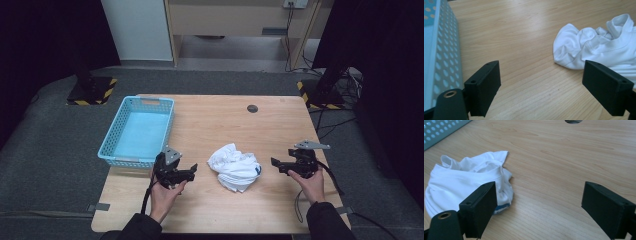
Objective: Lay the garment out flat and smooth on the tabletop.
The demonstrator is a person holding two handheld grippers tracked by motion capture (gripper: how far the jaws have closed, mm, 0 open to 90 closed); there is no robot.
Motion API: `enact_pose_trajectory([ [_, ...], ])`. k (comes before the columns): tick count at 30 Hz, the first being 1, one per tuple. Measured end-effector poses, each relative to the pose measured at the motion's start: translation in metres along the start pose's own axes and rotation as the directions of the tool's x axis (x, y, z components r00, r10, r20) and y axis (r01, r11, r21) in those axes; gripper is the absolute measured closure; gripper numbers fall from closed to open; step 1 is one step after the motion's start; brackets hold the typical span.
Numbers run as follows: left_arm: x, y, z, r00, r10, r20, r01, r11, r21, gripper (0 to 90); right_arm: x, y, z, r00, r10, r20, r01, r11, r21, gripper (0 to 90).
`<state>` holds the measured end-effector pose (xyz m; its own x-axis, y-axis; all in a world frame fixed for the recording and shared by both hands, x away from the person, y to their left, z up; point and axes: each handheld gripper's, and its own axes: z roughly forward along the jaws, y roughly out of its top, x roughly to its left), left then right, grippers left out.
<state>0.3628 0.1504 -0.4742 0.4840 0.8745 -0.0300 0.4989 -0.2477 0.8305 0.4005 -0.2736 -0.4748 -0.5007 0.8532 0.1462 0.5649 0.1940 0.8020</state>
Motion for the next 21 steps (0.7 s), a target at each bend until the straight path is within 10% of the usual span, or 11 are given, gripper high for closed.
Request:
enact_pose_trajectory([
  [8, 0.002, 0.004, 0.011, 0.9993, -0.016, 0.035, 0.017, 0.9998, -0.012, 15.6, 0.006, 0.009, 0.008, 0.9998, -0.018, -0.01, 0.018, 1.0, 0.001, 13.9],
  [21, -0.025, 0.013, 0.042, 0.9932, 0.083, 0.081, -0.083, 0.9965, -0.003, 17.3, 0.015, 0.018, 0.017, 0.9969, -0.034, -0.071, 0.032, 0.999, -0.019, 20.6],
])
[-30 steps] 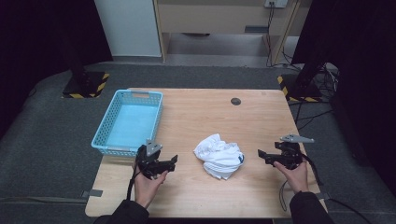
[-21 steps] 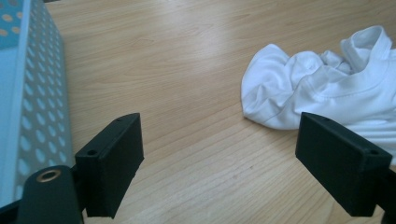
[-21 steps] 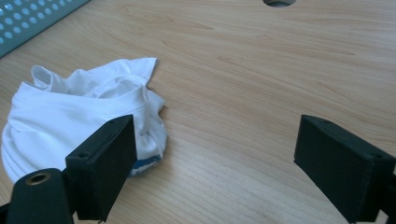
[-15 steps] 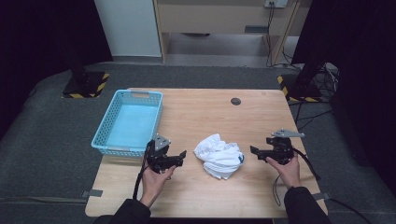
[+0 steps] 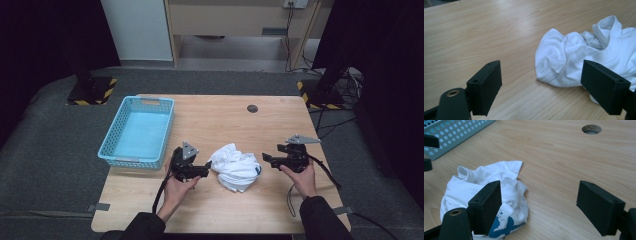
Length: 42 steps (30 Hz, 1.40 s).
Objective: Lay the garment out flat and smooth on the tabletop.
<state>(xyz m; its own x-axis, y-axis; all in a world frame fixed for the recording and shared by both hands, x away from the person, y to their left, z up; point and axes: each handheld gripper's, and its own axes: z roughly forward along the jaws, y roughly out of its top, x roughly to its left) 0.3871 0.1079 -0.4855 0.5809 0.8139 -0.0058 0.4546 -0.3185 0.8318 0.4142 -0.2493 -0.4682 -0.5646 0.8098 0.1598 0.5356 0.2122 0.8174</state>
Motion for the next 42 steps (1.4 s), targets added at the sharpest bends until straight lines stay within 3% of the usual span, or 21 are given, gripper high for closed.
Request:
enact_pose_trajectory([
  [5, -0.005, 0.005, 0.012, 0.9986, 0.014, 0.052, -0.013, 0.9997, -0.02, 19.9, 0.004, 0.001, 0.011, 0.9987, -0.002, -0.051, 0.002, 1.0, 0.007, 25.1],
  [10, -0.008, 0.005, 0.023, 0.9954, 0.036, 0.089, -0.036, 0.9994, -0.003, 23.9, 0.007, -0.002, 0.017, 0.9971, -0.014, -0.075, 0.014, 1.0, 0.012, 29.3],
  [16, -0.012, 0.004, 0.031, 0.9927, 0.064, 0.102, -0.064, 0.998, 0.001, 29.2, 0.012, -0.006, 0.031, 0.9926, -0.022, -0.119, 0.025, 0.999, 0.023, 32.2],
  [19, -0.014, 0.003, 0.035, 0.9911, 0.073, 0.111, -0.076, 0.997, 0.015, 31.9, 0.014, -0.009, 0.038, 0.9927, -0.028, -0.118, 0.033, 0.999, 0.042, 35.5],
  [23, -0.017, 0.003, 0.039, 0.9911, 0.093, 0.095, -0.095, 0.9954, 0.015, 34.2, 0.015, -0.011, 0.044, 0.9908, -0.032, -0.132, 0.038, 0.998, 0.048, 43.3],
  [25, -0.017, 0.002, 0.041, 0.9909, 0.09, 0.1, -0.092, 0.9956, 0.018, 38.1, 0.016, -0.012, 0.047, 0.9896, -0.036, -0.139, 0.045, 0.997, 0.059, 47.2],
  [29, -0.019, 0.001, 0.044, 0.9875, 0.117, 0.105, -0.121, 0.9922, 0.031, 46.8, 0.019, -0.017, 0.05, 0.9878, -0.048, -0.148, 0.059, 0.996, 0.074, 65.8],
  [34, -0.021, 0.001, 0.044, 0.9858, 0.119, 0.119, -0.126, 0.9905, 0.055, 62.2, 0.023, -0.02, 0.052, 0.9857, -0.055, -0.159, 0.071, 0.993, 0.098, 80.9],
  [37, -0.021, 0.0, 0.043, 0.986, 0.109, 0.126, -0.119, 0.9902, 0.073, 71.3, 0.025, -0.019, 0.051, 0.9846, -0.068, -0.161, 0.085, 0.992, 0.096, 84.8],
  [42, -0.022, 0.002, 0.039, 0.9874, 0.102, 0.121, -0.11, 0.9917, 0.067, 76.3, 0.025, -0.017, 0.048, 0.984, -0.068, -0.165, 0.084, 0.992, 0.091, 85.8],
])
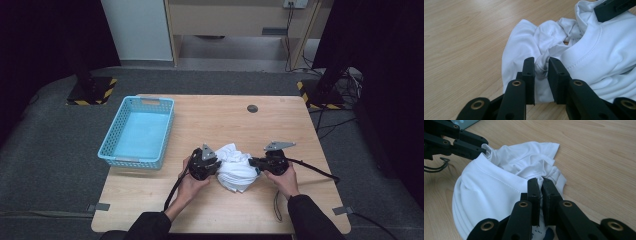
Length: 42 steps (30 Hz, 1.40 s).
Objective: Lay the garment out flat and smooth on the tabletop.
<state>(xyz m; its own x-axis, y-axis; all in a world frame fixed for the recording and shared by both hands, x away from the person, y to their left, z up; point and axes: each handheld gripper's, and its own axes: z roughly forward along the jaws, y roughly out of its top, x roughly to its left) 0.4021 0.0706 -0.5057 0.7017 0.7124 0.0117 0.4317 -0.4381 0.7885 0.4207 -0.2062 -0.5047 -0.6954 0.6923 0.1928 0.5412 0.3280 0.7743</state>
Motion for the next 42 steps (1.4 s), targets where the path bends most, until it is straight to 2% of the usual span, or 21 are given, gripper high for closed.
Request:
enact_pose_trajectory([
  [6, 0.004, 0.004, -0.01, 0.9993, -0.036, -0.012, 0.036, 0.9986, -0.039, 77.9, -0.001, 0.006, -0.013, 0.9999, 0.014, -0.001, -0.014, 0.998, -0.064, 86.1],
  [11, 0.005, 0.011, -0.02, 0.9985, -0.049, -0.022, 0.048, 0.9959, -0.076, 78.5, -0.002, 0.011, -0.025, 0.9997, 0.024, 0.0, -0.023, 0.993, -0.112, 86.3],
  [17, 0.008, 0.023, -0.041, 0.9973, -0.062, -0.04, 0.055, 0.9868, -0.153, 78.7, -0.003, 0.017, -0.038, 0.9994, 0.033, 0.004, -0.032, 0.986, -0.165, 86.4],
  [20, 0.011, 0.025, -0.046, 0.9968, -0.071, -0.036, 0.064, 0.9841, -0.166, 79.5, -0.002, 0.019, -0.044, 0.9995, 0.029, 0.008, -0.027, 0.982, -0.188, 86.5],
  [24, 0.011, 0.022, -0.039, 0.9969, -0.076, -0.019, 0.073, 0.9879, -0.137, 80.1, -0.002, 0.019, -0.043, 0.9996, 0.028, 0.009, -0.026, 0.983, -0.182, 86.5],
  [29, 0.006, 0.02, -0.029, 0.9985, -0.054, 0.008, 0.054, 0.993, -0.105, 79.0, -0.001, 0.02, -0.042, 0.9998, 0.021, 0.007, -0.019, 0.983, -0.18, 86.5],
  [34, 0.006, 0.013, -0.01, 0.9982, -0.043, 0.043, 0.046, 0.9974, -0.056, 67.0, 0.0, 0.019, -0.037, 0.9998, 0.015, 0.011, -0.013, 0.987, -0.157, 86.5],
  [35, 0.007, 0.012, -0.006, 0.997, -0.054, 0.056, 0.056, 0.9976, -0.04, 60.4, -0.001, 0.018, -0.036, 0.9999, 0.013, 0.011, -0.011, 0.989, -0.15, 86.5],
  [36, 0.009, 0.011, -0.003, 0.9959, -0.068, 0.059, 0.071, 0.9969, -0.035, 58.2, -0.001, 0.018, -0.035, 0.9999, 0.014, 0.01, -0.012, 0.989, -0.144, 86.4],
  [38, 0.013, 0.01, 0.002, 0.9932, -0.091, 0.072, 0.095, 0.9944, -0.046, 51.3, -0.001, 0.017, -0.033, 0.9999, 0.014, 0.009, -0.012, 0.991, -0.133, 86.4],
  [40, 0.015, 0.01, 0.004, 0.9933, -0.099, 0.061, 0.102, 0.9935, -0.05, 45.3, -0.001, 0.016, -0.032, 0.9999, 0.011, 0.009, -0.01, 0.992, -0.127, 86.4],
  [42, 0.016, 0.01, 0.008, 0.9946, -0.099, 0.032, 0.1, 0.9938, -0.048, 44.3, -0.001, 0.016, -0.031, 0.9999, 0.012, 0.008, -0.011, 0.992, -0.122, 86.4],
])
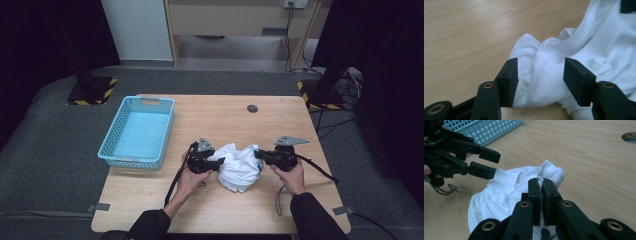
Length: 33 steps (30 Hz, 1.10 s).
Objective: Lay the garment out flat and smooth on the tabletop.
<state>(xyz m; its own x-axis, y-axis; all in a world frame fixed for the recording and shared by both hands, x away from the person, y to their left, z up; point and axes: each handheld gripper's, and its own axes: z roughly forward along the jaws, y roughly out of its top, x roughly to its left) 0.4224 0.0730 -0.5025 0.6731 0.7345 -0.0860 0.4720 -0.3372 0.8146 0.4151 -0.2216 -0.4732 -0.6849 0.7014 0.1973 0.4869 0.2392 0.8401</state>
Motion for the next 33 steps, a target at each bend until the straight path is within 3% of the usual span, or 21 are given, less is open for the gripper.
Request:
enact_pose_trajectory([
  [2, 0.001, 0.0, 0.002, 0.9998, -0.006, -0.02, 0.006, 1.0, 0.001, 37.8, 0.0, 0.0, 0.0, 1.0, 0.0, 0.0, 0.0, 1.0, 0.001, 86.4],
  [4, 0.003, 0.0, 0.007, 1.0, 0.004, -0.004, -0.004, 0.9997, 0.024, 40.4, 0.0, 0.0, 0.001, 1.0, -0.002, -0.001, 0.002, 1.0, 0.006, 86.3],
  [6, 0.005, 0.001, 0.011, 0.9999, -0.012, -0.001, 0.012, 0.9986, 0.052, 35.5, 0.0, -0.001, 0.002, 1.0, -0.004, 0.0, 0.004, 1.0, 0.012, 86.3],
  [8, 0.006, 0.001, 0.015, 0.9999, -0.009, 0.013, 0.009, 0.9982, 0.059, 36.5, 0.0, -0.001, 0.002, 1.0, -0.006, -0.001, 0.006, 1.0, 0.017, 86.3],
  [12, 0.004, 0.003, 0.019, 0.9996, 0.018, 0.02, -0.019, 0.9982, 0.057, 44.3, 0.0, -0.002, 0.003, 0.9999, -0.011, -0.001, 0.011, 1.0, 0.023, 86.2],
  [24, 0.003, -0.002, 0.023, 0.998, -0.005, 0.063, -0.005, 0.9886, 0.151, 84.2, 0.0, -0.003, 0.005, 0.9999, -0.011, -0.005, 0.012, 0.999, 0.036, 86.2],
  [29, 0.001, 0.002, 0.017, 0.9986, -0.016, 0.051, 0.009, 0.989, 0.148, 87.4, 0.0, -0.003, 0.003, 0.9999, -0.012, -0.002, 0.012, 0.999, 0.032, 86.2],
  [33, -0.001, 0.01, 0.002, 0.9988, -0.025, 0.042, 0.021, 0.9952, 0.095, 87.4, -0.001, -0.001, -0.002, 1.0, -0.006, 0.003, 0.006, 1.0, 0.012, 86.1],
])
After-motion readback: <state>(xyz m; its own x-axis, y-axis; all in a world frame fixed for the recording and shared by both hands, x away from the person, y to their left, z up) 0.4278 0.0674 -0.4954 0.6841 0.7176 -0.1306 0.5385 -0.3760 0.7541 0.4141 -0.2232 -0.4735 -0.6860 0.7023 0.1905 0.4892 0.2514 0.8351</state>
